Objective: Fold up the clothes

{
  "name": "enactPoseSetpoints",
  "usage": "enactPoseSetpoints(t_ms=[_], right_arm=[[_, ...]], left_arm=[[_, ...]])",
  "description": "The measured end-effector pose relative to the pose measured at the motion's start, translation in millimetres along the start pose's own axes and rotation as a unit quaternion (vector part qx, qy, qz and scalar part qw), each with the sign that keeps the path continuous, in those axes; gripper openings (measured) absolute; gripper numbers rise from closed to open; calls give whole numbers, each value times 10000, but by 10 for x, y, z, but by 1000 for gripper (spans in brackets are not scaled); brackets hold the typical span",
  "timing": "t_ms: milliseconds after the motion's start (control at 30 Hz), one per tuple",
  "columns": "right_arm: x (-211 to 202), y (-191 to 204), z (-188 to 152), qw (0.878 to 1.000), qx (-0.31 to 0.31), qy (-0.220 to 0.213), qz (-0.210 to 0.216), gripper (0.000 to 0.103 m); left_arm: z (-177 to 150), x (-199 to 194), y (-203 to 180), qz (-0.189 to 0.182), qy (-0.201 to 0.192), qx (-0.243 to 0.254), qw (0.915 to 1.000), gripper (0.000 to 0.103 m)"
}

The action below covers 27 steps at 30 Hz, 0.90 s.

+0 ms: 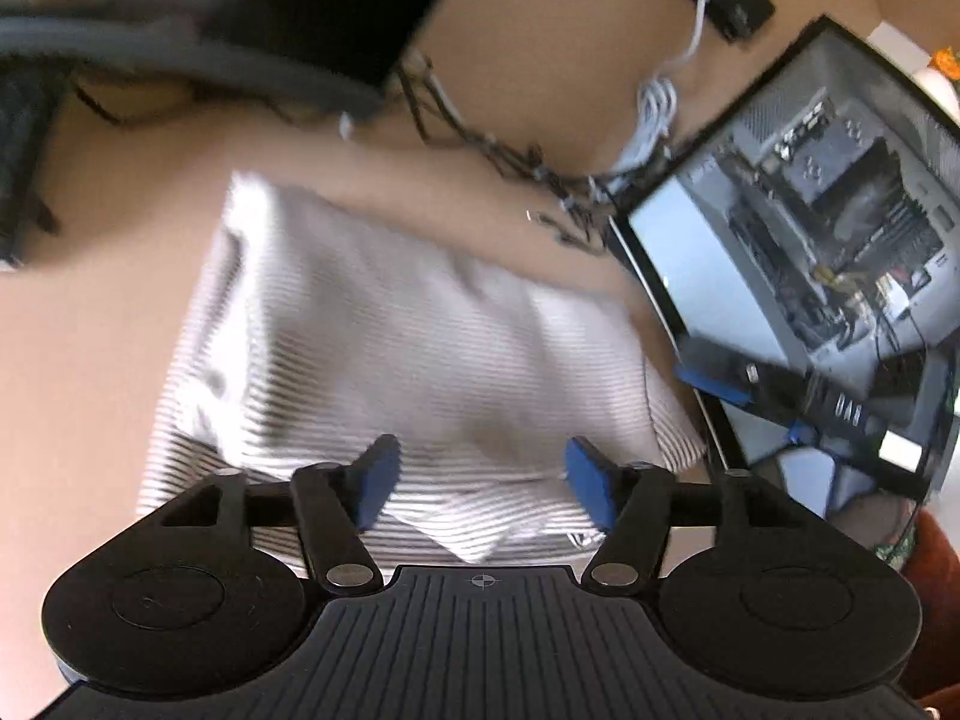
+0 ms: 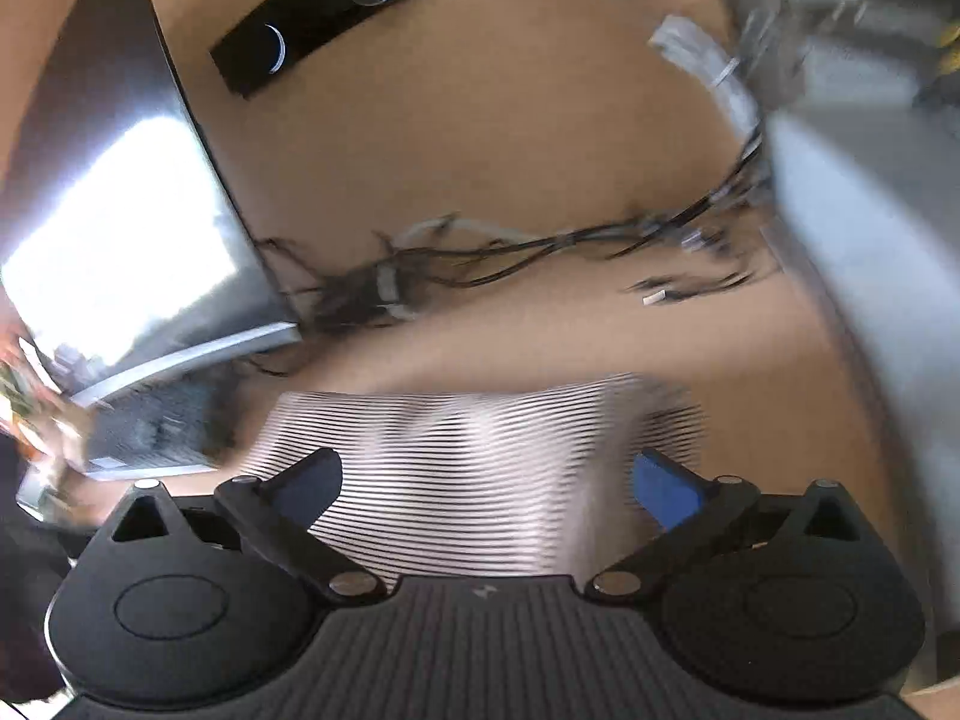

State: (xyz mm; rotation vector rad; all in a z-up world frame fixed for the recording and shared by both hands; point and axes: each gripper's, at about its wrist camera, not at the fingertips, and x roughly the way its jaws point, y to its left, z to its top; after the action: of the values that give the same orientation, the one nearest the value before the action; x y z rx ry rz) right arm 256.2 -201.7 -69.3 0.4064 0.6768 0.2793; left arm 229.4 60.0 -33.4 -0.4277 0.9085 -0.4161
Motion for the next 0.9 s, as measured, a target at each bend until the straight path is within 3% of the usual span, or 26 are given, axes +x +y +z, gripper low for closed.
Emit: enactPoseSetpoints(t_ms=[67,133,267,567,700,767,900], right_arm=[[219,-50,-46,9993,254,224,137,103],[399,-125,-147,9984,372,400,-136,103],[298,-57,-303,9988,179,405,-195,103],[-31,246,-640,9966,30,817,50,103],[-198,376,-488,9950,-651,438,-617,103],[-291,400,-398,9883,-1070,133,-1081,103],[-206,226,-253,9715,-1395,-5,-1918,103]], left_arm=[[-16,116,11,-18,101,-20,9999,74],[-33,233,23,-36,202,-40,9998,76],[-22,425,50,-37,324,-40,9995,84],[390,598,134,196,134,-174,9996,85],[383,488,-9,155,141,-61,9998,86],[314,411,-93,-102,202,-65,9997,86],[157,397,-313,-684,377,15,9969,86]])
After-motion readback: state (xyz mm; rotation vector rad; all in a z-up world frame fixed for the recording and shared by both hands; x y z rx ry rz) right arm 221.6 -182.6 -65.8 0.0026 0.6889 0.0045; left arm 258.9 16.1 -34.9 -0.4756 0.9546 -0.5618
